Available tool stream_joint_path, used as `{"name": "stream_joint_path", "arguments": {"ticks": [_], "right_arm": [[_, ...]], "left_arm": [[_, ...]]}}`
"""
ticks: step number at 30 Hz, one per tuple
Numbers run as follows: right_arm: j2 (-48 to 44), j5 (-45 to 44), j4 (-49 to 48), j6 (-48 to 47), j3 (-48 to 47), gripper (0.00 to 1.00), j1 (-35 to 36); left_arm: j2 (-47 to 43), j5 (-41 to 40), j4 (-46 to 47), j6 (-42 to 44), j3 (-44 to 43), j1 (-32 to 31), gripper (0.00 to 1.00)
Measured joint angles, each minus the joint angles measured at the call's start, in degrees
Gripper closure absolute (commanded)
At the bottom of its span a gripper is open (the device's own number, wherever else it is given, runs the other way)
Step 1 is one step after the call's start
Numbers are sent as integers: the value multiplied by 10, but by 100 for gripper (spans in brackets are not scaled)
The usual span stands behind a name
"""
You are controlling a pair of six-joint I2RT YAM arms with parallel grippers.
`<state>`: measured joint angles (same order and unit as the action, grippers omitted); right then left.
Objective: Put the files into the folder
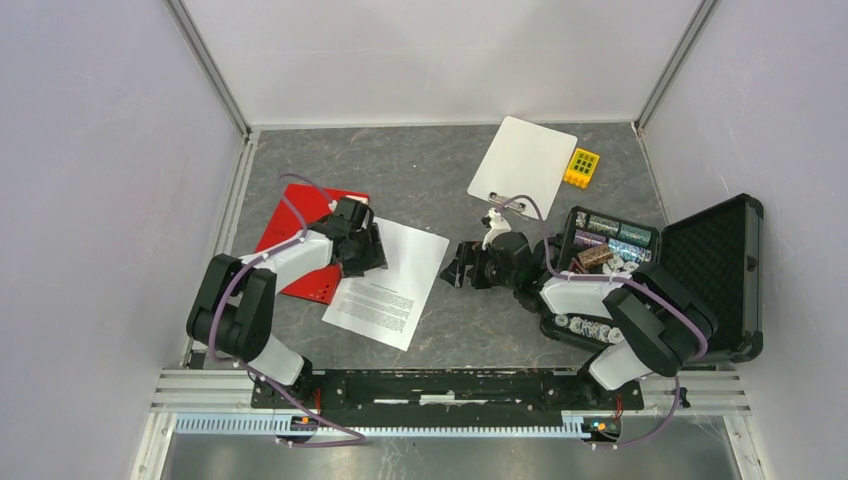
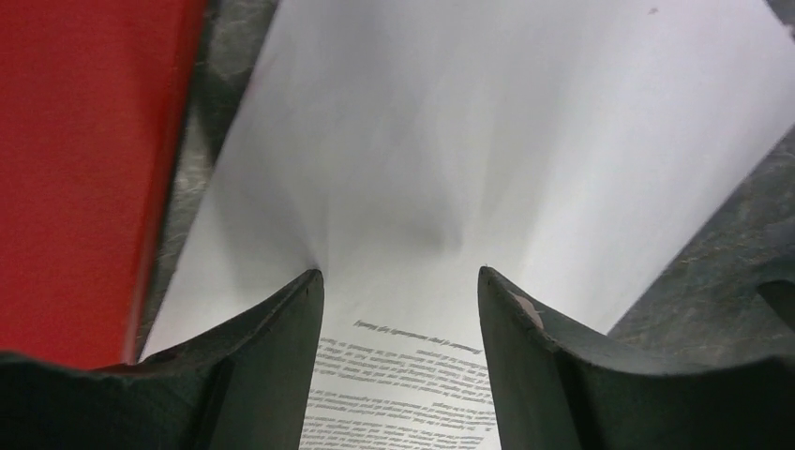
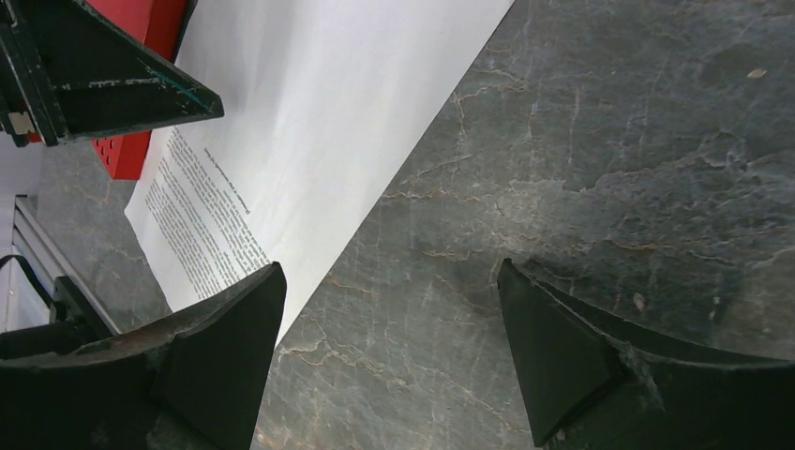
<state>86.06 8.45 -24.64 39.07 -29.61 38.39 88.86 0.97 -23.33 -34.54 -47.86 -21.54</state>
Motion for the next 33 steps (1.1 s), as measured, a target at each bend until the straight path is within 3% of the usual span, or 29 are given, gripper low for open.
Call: {"name": "stream_joint_path", "arguments": {"ticks": [8, 12, 18, 23, 28, 33], "right_arm": [[17, -53, -18, 57, 0, 9, 27], [16, -75, -18, 63, 0, 10, 27], [-6, -82, -19, 62, 6, 9, 27], [-21, -71, -29, 54, 13, 9, 28], [-21, -43, -54, 40, 13, 19, 37], [7, 2, -97, 40, -6, 33, 79]], "left_arm": [[-1, 68, 90, -33, 28, -18, 35], [-4, 101, 104, -50, 34, -31, 30], [-7, 15, -21, -22, -55, -35, 17], [-16, -67, -65, 10, -83, -20, 17], [-13, -84, -88, 36, -84, -1, 20], [-6, -64, -88, 43, -89, 25, 33]]}}
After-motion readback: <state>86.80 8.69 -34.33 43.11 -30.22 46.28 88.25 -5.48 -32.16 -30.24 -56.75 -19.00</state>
